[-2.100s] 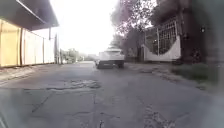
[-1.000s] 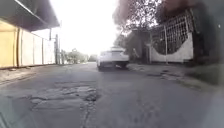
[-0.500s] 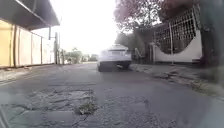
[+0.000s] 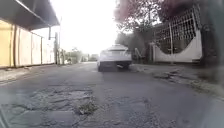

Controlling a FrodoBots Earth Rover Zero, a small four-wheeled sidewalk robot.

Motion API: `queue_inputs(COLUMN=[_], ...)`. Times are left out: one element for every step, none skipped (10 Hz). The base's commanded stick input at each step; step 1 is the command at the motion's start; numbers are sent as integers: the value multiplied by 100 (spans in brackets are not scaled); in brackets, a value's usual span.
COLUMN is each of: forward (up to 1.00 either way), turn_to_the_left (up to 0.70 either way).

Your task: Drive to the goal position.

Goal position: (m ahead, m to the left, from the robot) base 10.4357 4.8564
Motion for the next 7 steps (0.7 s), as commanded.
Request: queue_inputs(forward=[45, 0, 0, 0, 57, 100, 100], turn_to_the_left=[0, 0, 0, 0, 0, 0, 0])
